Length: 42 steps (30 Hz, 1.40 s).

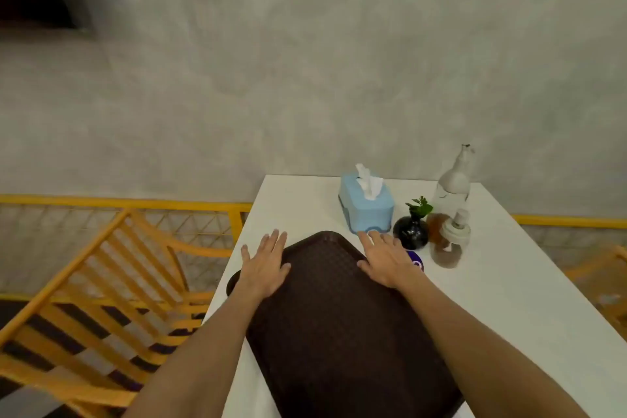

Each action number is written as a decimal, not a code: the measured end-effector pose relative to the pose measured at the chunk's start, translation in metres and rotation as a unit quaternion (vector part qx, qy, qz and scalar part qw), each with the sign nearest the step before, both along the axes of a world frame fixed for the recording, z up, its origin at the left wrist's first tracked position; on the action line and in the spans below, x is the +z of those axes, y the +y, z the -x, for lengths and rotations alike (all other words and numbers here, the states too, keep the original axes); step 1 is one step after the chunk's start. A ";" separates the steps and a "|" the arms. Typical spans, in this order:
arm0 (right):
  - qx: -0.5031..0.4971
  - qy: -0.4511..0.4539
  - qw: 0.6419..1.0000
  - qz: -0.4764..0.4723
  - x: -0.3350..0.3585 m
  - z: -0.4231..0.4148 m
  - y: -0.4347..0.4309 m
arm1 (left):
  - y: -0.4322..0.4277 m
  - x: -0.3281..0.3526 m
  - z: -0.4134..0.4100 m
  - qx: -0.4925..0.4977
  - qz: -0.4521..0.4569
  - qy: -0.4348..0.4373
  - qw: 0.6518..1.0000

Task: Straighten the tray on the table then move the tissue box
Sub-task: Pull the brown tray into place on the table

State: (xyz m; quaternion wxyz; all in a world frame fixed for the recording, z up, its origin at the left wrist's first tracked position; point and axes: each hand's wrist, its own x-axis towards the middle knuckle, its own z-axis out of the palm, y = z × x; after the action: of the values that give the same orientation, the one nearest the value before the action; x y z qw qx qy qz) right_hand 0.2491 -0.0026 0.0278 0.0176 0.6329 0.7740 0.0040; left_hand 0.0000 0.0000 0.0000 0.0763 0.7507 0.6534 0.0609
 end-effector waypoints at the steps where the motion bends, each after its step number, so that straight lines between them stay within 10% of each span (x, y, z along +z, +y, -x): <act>1: -0.005 -0.002 1.000 0.011 -0.002 0.002 -0.001 | -0.003 -0.002 0.001 0.006 0.010 0.010 1.000; 8: -0.060 0.028 0.994 0.092 -0.023 -0.001 -0.013 | -0.030 -0.024 0.015 0.110 0.049 0.011 0.993; 21: -0.154 0.064 0.978 0.126 -0.048 -0.028 -0.040 | -0.074 -0.033 0.026 0.322 0.074 -0.239 0.913; 42: -0.214 0.188 0.950 0.130 -0.052 -0.017 -0.081 | -0.090 -0.027 0.051 0.274 0.095 -0.256 0.922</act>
State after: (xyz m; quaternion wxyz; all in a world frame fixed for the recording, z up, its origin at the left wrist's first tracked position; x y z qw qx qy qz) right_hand 0.2666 -0.0835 -0.0246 -0.0457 0.7655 0.6031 -0.2196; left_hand -0.0514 -0.0900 -0.0268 0.2917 0.4904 0.7947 0.2071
